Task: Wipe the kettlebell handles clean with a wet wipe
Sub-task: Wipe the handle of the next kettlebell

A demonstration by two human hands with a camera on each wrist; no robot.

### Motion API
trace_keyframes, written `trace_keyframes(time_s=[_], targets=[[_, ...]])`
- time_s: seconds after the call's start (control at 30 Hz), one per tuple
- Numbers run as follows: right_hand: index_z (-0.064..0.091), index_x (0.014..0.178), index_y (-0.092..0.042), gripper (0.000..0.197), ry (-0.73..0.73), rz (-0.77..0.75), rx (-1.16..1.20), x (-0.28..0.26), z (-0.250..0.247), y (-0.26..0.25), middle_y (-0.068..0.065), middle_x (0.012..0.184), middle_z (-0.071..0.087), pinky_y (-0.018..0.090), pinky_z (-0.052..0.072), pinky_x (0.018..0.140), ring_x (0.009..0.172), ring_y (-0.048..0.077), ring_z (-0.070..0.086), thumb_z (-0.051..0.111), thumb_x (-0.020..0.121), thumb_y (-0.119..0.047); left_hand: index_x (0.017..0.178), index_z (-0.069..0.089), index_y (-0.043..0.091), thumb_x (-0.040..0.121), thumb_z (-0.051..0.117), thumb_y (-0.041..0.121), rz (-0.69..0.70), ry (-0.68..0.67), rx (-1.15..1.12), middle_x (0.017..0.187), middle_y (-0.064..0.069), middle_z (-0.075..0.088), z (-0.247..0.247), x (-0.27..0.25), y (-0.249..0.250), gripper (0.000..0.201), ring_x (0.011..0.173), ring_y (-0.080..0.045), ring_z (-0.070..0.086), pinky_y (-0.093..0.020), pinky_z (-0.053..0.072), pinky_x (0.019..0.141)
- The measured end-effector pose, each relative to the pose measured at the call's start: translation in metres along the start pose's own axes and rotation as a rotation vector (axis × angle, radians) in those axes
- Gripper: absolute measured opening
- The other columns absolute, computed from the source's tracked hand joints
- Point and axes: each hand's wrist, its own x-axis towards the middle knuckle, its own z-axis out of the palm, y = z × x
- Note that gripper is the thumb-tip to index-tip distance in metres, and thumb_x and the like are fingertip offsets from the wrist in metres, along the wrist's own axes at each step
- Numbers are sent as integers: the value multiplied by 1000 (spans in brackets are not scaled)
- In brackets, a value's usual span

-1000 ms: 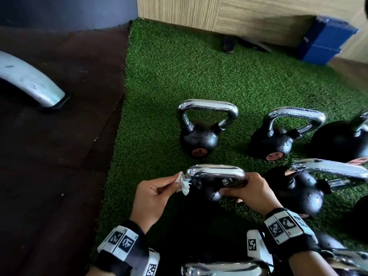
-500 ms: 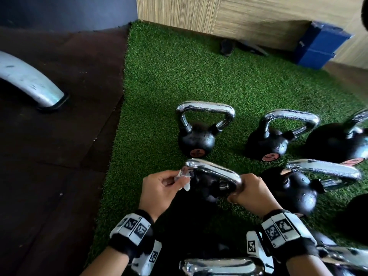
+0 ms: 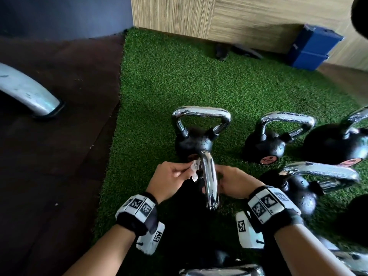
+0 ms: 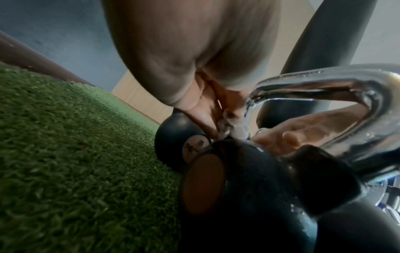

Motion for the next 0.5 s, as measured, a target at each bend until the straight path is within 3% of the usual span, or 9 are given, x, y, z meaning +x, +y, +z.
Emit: trace_keyframes(time_s=[0.07, 0.13, 0.2, 0.27, 0.37, 0.43, 0.5], targets=[[61, 73, -58, 26, -100, 30, 82, 7, 9, -6, -10, 78, 71, 29, 56, 69, 73, 10, 67, 76, 85, -41, 114, 78, 18, 88, 79, 18, 2, 64, 5, 110, 8, 77, 2, -3, -2, 26, 105, 4, 70, -13, 50, 97], [65, 58, -52, 33, -114, 69, 247, 11, 14, -7, -10, 58, 67, 25, 53, 56, 57, 8, 65, 79, 84, -37, 108, 80, 18, 85, 82, 17, 23, 173, 49, 101, 12, 78, 9, -5, 1, 23, 94, 12, 69, -3, 47, 87], [69, 55, -42, 35, -123, 93, 381, 13, 18, -2, -11, 52, 66, 20, 52, 52, 50, 3, 63, 80, 84, -26, 105, 81, 17, 85, 83, 16, 58, 220, 114, 96, 15, 77, 14, -4, 5, 20, 89, 18, 66, 2, 45, 82], [72, 61, -37, 28, -117, 108, 451, 12, 22, 0, -6, 58, 67, 26, 55, 59, 58, 11, 65, 80, 84, -24, 104, 81, 18, 85, 82, 18, 103, 241, 164, 93, 23, 75, 15, -1, 11, 18, 87, 21, 65, 2, 44, 80], [74, 70, -36, 18, -100, 124, 468, 12, 24, 4, -2, 63, 69, 44, 61, 73, 66, 20, 66, 79, 84, -27, 104, 81, 22, 86, 81, 25, 175, 291, 123, 87, 32, 73, 16, 1, 20, 18, 88, 14, 69, -6, 51, 79], [74, 72, -36, 14, -98, 117, 466, 13, 25, 6, -3, 64, 71, 45, 62, 73, 65, 17, 69, 80, 84, -29, 105, 80, 23, 87, 80, 26, 201, 301, 113, 96, 26, 75, 16, 1, 21, 19, 92, 11, 70, -13, 55, 83], [74, 74, -38, 13, -101, 113, 478, 14, 24, 6, -4, 65, 72, 42, 64, 70, 64, 15, 70, 80, 82, -31, 103, 81, 24, 87, 81, 23, 134, 277, 83, 96, 20, 77, 15, 2, 24, 17, 93, 9, 71, -21, 58, 88]])
